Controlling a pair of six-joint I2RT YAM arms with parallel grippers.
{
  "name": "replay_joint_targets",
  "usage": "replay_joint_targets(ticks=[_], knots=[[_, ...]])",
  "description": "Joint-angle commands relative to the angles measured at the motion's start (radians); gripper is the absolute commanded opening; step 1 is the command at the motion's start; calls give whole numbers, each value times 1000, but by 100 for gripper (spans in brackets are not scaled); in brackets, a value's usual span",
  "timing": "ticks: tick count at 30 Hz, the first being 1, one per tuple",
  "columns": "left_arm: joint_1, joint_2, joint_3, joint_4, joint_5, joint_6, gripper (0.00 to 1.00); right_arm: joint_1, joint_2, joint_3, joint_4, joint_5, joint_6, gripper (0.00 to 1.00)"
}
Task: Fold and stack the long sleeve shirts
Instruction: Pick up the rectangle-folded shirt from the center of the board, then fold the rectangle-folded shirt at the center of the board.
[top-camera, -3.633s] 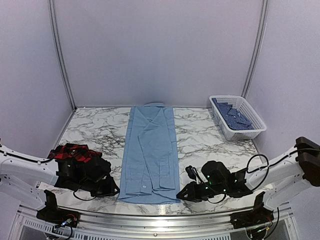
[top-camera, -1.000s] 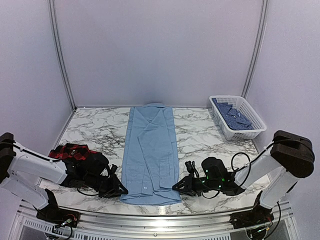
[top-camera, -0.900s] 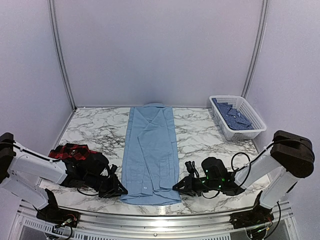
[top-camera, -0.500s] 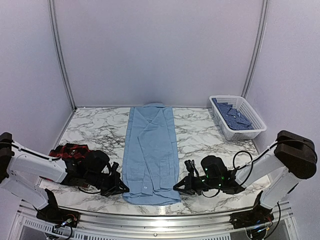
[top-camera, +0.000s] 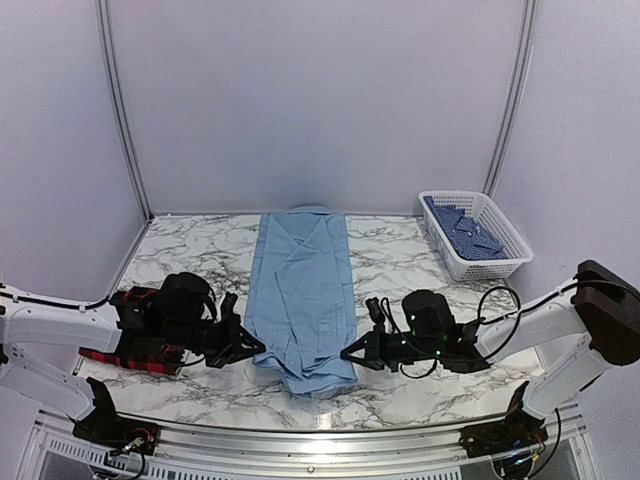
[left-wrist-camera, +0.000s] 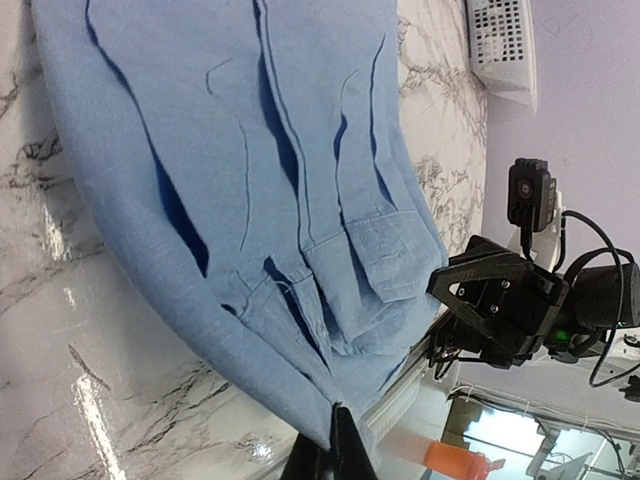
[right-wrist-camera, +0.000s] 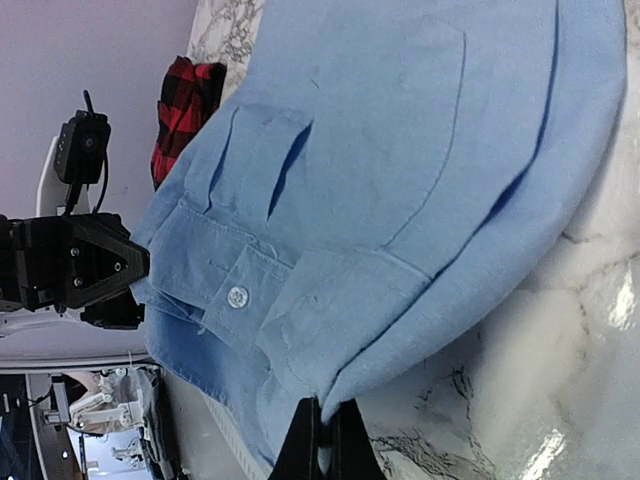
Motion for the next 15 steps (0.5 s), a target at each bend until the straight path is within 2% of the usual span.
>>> replay_joint_targets(ticks=[1, 6, 15], knots=[[47, -8, 70, -35, -10, 42, 0, -63, -47, 74, -52, 2, -44, 0], [127, 55, 139, -22, 11, 90, 0, -148, 0, 181, -91, -44, -108, 0], [278, 277, 312, 27, 46, 172, 0, -301, 251, 437, -90, -165, -204, 0]])
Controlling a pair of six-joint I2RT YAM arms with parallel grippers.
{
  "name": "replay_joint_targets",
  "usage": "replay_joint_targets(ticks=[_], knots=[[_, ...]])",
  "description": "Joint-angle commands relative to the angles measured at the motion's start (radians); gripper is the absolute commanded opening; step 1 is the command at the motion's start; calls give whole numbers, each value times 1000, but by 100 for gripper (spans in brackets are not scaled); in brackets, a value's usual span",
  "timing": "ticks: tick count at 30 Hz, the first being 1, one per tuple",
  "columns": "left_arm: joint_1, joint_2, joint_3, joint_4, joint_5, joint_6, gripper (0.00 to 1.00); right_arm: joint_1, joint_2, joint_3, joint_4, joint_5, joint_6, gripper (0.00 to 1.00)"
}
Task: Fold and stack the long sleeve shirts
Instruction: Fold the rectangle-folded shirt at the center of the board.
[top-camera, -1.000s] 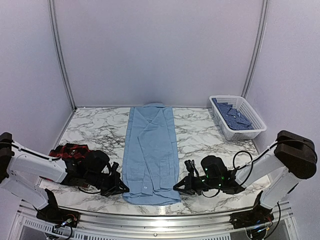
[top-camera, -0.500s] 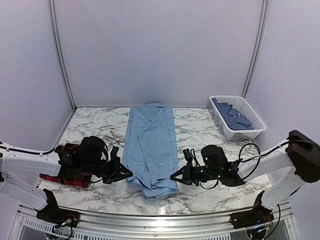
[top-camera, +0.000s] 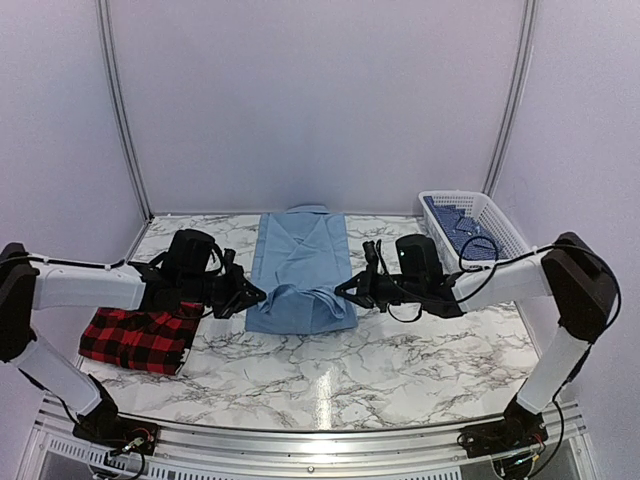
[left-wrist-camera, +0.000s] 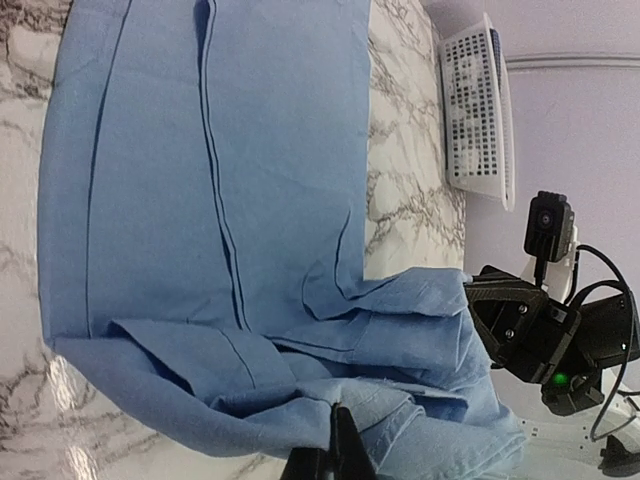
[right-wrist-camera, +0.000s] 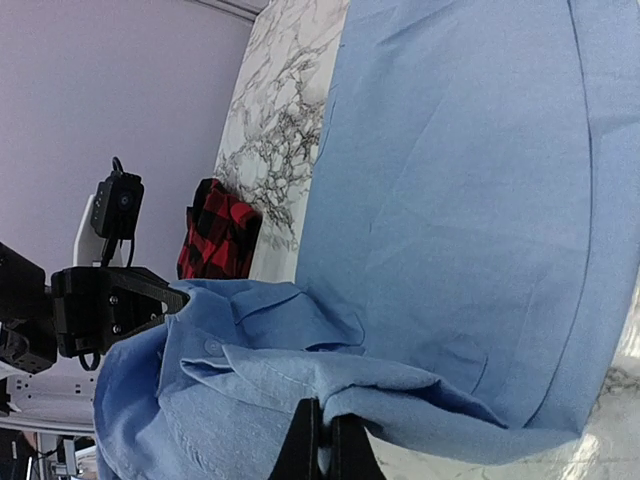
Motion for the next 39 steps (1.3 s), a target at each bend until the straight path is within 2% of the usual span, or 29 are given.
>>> replay_joint_targets(ticks=[1, 6, 15, 24, 39], knots=[[69, 103, 94, 21, 22, 66, 0, -76, 112, 126, -7, -69, -70, 0], [119, 226, 195, 24, 48, 91, 0, -129, 224, 246, -3, -113, -77, 0], [165, 374, 314, 25, 67, 104, 0, -184, 346, 354, 4, -146, -65, 0], [178, 449, 367, 22, 81, 104, 0, -201, 392, 368, 26, -154, -45, 0], [182, 487, 422, 7, 92, 109, 0, -216, 388, 350, 49, -153, -32, 0]])
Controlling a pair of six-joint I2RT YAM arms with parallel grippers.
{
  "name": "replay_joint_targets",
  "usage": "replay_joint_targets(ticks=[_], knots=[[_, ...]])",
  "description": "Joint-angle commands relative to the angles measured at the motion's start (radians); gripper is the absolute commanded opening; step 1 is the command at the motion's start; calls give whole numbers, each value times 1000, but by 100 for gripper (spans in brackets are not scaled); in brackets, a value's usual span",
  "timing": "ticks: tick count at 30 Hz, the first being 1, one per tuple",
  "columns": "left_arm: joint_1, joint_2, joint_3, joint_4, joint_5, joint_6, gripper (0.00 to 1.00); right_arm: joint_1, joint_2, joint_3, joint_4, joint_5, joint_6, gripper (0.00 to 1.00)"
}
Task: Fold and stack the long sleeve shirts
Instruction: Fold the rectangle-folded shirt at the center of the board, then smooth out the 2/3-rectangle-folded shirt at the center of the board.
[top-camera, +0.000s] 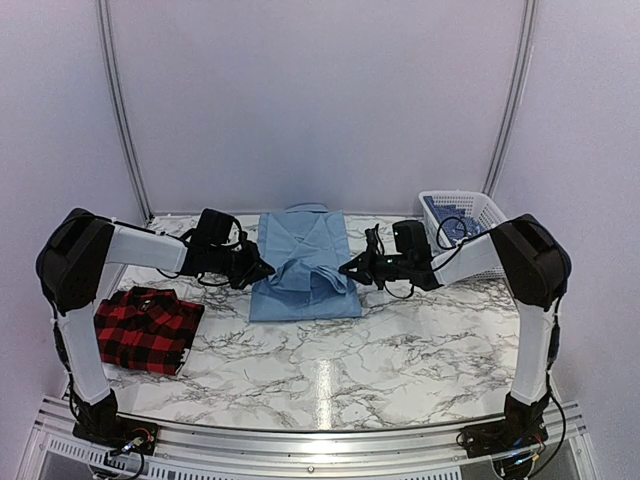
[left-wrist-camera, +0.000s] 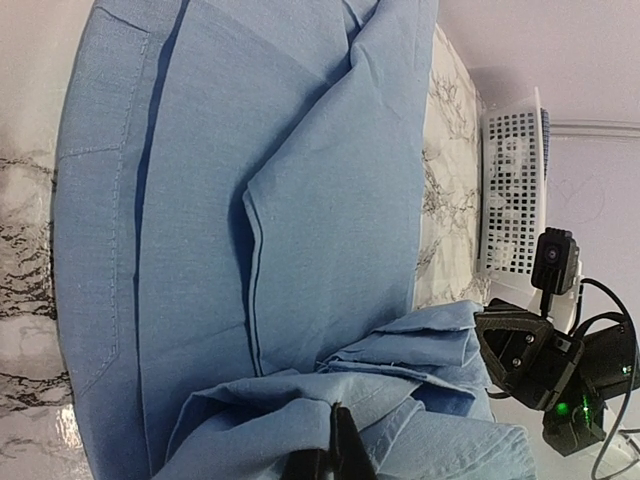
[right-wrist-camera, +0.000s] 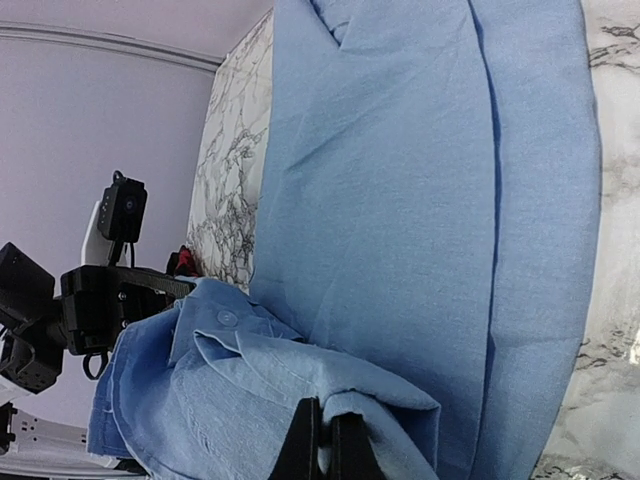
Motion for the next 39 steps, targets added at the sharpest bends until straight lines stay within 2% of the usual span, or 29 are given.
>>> replay_joint_targets(ticks=[1, 11, 12, 13, 15, 16, 18, 22, 24, 29, 33, 35, 39], knots=[[6, 16, 35, -10, 12, 17, 0, -8, 3, 21, 35, 1, 9, 0], [10, 38, 58, -30, -2, 27, 2, -13, 14, 38, 18, 4, -4, 1], [11, 32, 58, -32, -7, 30, 8, -16, 13, 42, 10, 4, -8, 6], [11, 26, 59, -36, -14, 35, 18, -18, 10, 47, 3, 4, -13, 10], [15, 13, 64, -53, -39, 54, 30, -22, 2, 64, -23, 4, -31, 22], [20, 4, 65, -61, -51, 62, 39, -23, -4, 76, -44, 7, -45, 29], [32, -13, 70, -70, -62, 77, 57, -24, -21, 107, -106, 26, -89, 36], [60, -61, 81, -106, -91, 128, 75, -24, -70, 145, -223, 86, -179, 50], [71, -93, 80, -121, -111, 163, 79, -24, -106, 140, -264, 131, -209, 55], [74, -125, 75, -156, -99, 202, 77, -17, -183, 125, -332, 213, -269, 62], [59, -119, 47, -153, -77, 199, 58, 2, -198, 132, -354, 232, -306, 60], [40, -102, 54, -151, -65, 202, 48, 23, -174, 162, -373, 222, -326, 56], [4, -36, 93, -147, -48, 195, 33, 61, -93, 228, -367, 175, -346, 38]])
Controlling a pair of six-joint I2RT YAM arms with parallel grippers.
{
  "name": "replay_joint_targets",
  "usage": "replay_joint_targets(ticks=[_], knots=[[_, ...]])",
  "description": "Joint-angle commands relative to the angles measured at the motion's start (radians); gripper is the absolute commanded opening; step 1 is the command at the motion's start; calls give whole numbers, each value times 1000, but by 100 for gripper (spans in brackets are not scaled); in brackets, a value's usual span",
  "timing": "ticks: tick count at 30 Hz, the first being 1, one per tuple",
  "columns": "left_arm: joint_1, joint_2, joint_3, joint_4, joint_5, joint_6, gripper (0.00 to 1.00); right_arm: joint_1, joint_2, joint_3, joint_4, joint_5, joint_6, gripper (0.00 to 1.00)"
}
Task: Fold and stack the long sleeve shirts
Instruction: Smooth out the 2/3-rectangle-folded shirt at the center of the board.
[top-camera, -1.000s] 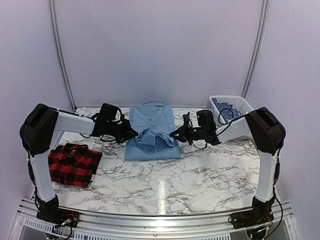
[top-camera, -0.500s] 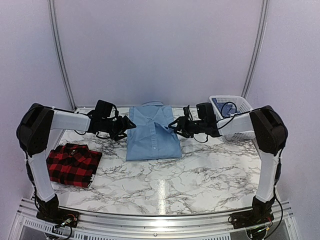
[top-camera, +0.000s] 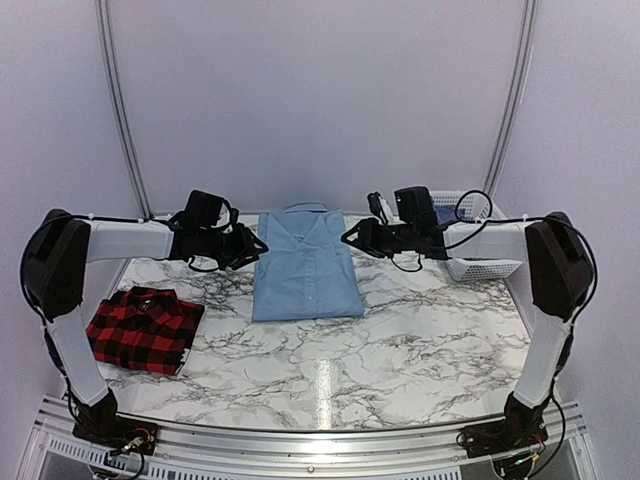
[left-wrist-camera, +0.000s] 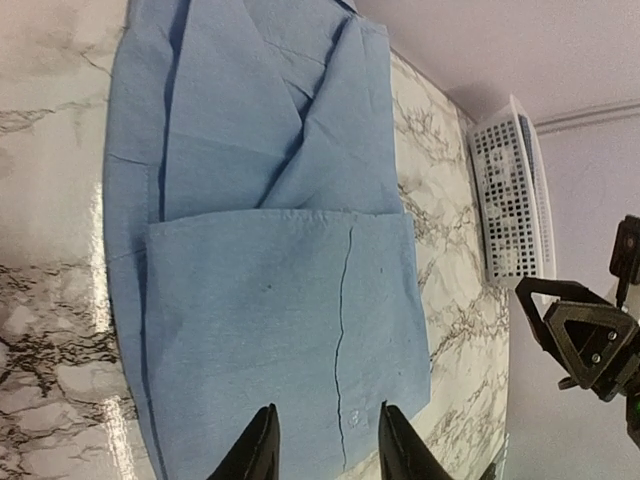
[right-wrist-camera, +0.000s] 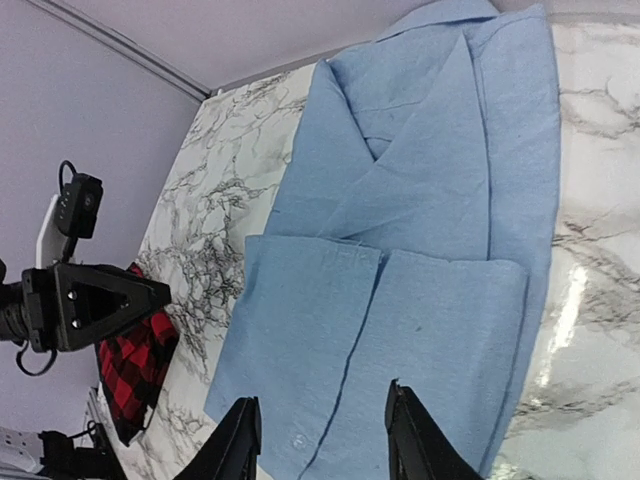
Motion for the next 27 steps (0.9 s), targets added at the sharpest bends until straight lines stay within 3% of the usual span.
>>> replay_joint_targets(ticks=[1, 5, 16, 27], knots=[[-35, 82, 48, -22, 32, 3, 31, 49, 96, 90, -14, -43, -46, 36], [-33, 139, 75, -12, 29, -10, 25, 48, 190, 135, 33, -117, -24, 30], [28, 326, 203, -10, 45, -19, 20, -52, 400, 234, 89, -270, 13, 29], [90, 371, 228, -46, 41, 1, 18, -95, 391, 216, 66, -265, 10, 30]])
